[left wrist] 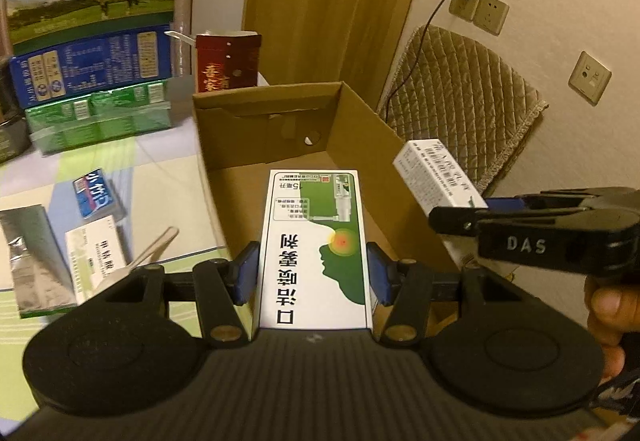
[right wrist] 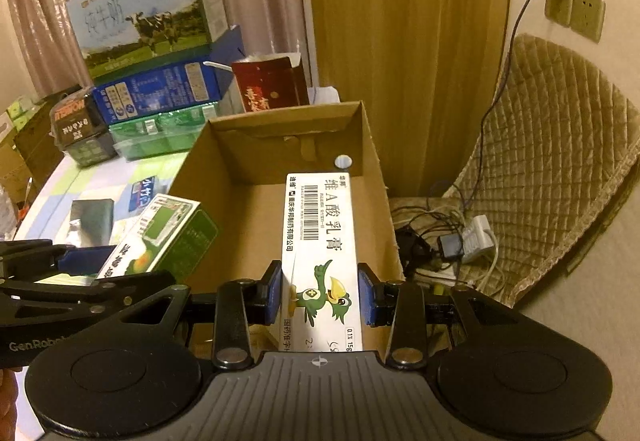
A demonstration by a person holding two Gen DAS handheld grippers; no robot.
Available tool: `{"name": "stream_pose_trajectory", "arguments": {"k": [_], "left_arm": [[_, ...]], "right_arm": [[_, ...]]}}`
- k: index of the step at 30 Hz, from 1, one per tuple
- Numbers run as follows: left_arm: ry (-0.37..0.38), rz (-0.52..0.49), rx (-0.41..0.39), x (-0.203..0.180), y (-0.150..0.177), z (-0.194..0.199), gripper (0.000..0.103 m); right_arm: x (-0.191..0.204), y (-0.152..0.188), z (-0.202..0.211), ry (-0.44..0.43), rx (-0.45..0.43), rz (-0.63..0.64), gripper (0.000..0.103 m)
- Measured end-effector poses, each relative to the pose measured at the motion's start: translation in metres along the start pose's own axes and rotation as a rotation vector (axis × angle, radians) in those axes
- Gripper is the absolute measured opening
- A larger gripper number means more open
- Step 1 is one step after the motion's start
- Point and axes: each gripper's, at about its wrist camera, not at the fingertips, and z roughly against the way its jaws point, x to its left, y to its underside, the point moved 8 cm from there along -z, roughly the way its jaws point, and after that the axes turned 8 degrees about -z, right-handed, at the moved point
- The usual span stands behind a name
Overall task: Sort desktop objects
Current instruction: 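Carry both boxes into the cardboard box and open both grippers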
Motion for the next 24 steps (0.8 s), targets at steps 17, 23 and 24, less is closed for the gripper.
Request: {"name": "stream_pose_trajectory", "arguments": {"k": [17, 23, 24], "left_arm": [[-0.004, 0.01, -0.007, 0.014, -0.002, -0.005, 0.048], [-0.016, 0.03, -0.012, 0.025, 0.0, 0.003, 0.048], [-0.016, 0.032, -0.013, 0.026, 0.001, 0.005, 0.048]], "right_arm": [[-0.003, 0.004, -0.016, 0.002, 0.021, -0.003, 0.035], [0.003, 0.0, -0.017, -0.006, 0.014, 0.0, 0.035], [0.005, -0.001, -0.017, -0.007, 0.012, 0.001, 0.035]]}}
